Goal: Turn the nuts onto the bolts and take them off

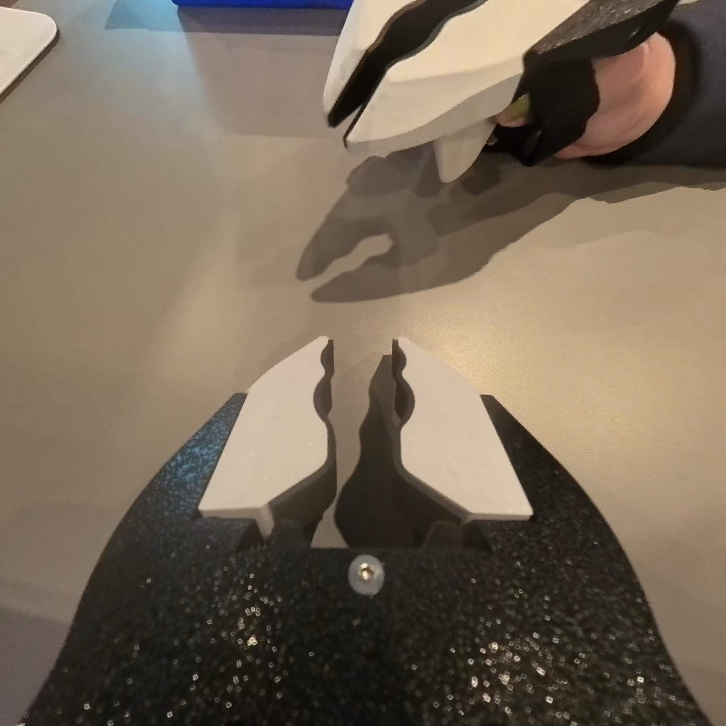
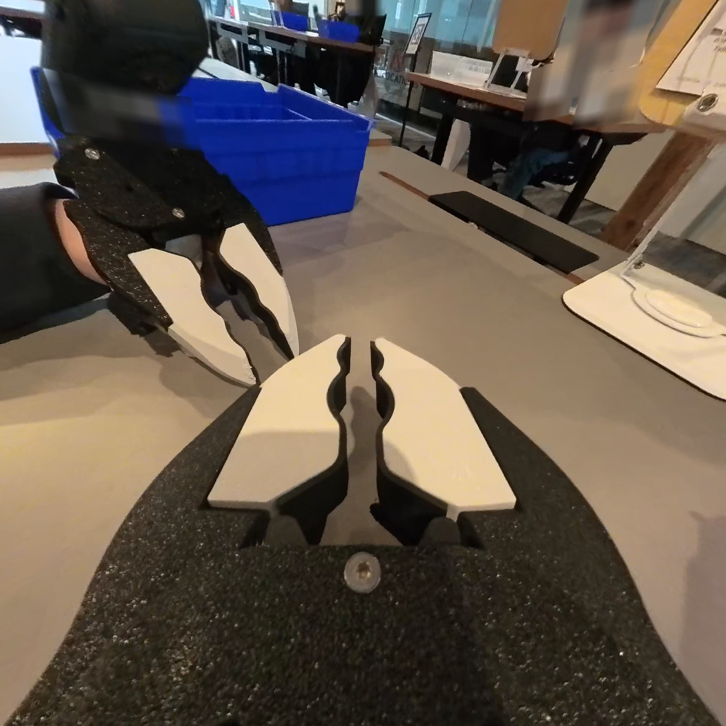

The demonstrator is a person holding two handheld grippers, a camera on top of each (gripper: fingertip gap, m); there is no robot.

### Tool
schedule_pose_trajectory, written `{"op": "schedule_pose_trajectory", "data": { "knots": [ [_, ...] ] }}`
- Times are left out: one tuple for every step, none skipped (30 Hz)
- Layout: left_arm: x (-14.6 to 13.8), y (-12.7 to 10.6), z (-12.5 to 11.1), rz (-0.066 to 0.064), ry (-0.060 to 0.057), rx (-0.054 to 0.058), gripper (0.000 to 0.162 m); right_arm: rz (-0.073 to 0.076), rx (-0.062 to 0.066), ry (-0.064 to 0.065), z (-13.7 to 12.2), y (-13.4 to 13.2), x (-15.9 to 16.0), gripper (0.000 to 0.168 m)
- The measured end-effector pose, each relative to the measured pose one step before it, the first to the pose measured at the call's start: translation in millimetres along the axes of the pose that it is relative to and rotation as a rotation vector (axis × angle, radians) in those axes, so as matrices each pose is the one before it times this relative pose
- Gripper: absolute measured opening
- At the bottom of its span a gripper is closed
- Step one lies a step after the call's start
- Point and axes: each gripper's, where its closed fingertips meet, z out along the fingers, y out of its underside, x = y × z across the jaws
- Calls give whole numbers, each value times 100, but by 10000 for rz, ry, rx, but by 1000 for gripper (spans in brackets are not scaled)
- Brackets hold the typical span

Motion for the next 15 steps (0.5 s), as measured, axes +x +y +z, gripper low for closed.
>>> {"op": "schedule_pose_trajectory", "data": {
  "knots": [
    [-9,-6,-10,3,-11,2,28,80,1,-31,5,7,54,9],
    [-6,-21,-15,20,-26,9,28,60,21,-20,-6,-9,35,9],
    [13,-25,-19,46,-31,18,28,35,28,2,-31,-28,36,9],
    [45,-39,-25,65,-34,24,28,18,24,1,-28,-17,15,9],
    [68,-43,-27,84,-22,29,26,11,-4,-19,1,7,-13,9],
    [31,-44,-32,84,-45,32,25,7,-32,-21,32,41,-12,9],
    [5,-58,-19,77,-58,35,25,3,-48,-33,50,64,-39,9],
    [63,-88,-13,62,-21,52,25,-9,-50,-28,43,55,-42,9],
    [124,-174,-59,21,33,80,25,-22,-34,-10,35,46,-27,9],
    [179,-284,-130,-2,57,95,25,-29,-11,-7,5,7,-31,9],
    [150,-441,-275,38,-3,137,26,-30,-5,-15,12,8,-42,9],
    [124,-650,-461,85,-85,192,26,-20,-16,-11,13,11,-34,8],
    [127,-830,-676,108,-169,247,26,-7,-10,8,13,17,2,8],
    [119,-983,-921,144,-257,295,27,-1,-7,18,4,7,22,8],
    [64,-1064,-1158,169,-356,330,26,9,-26,2,23,25,10,7]
  ]
}}
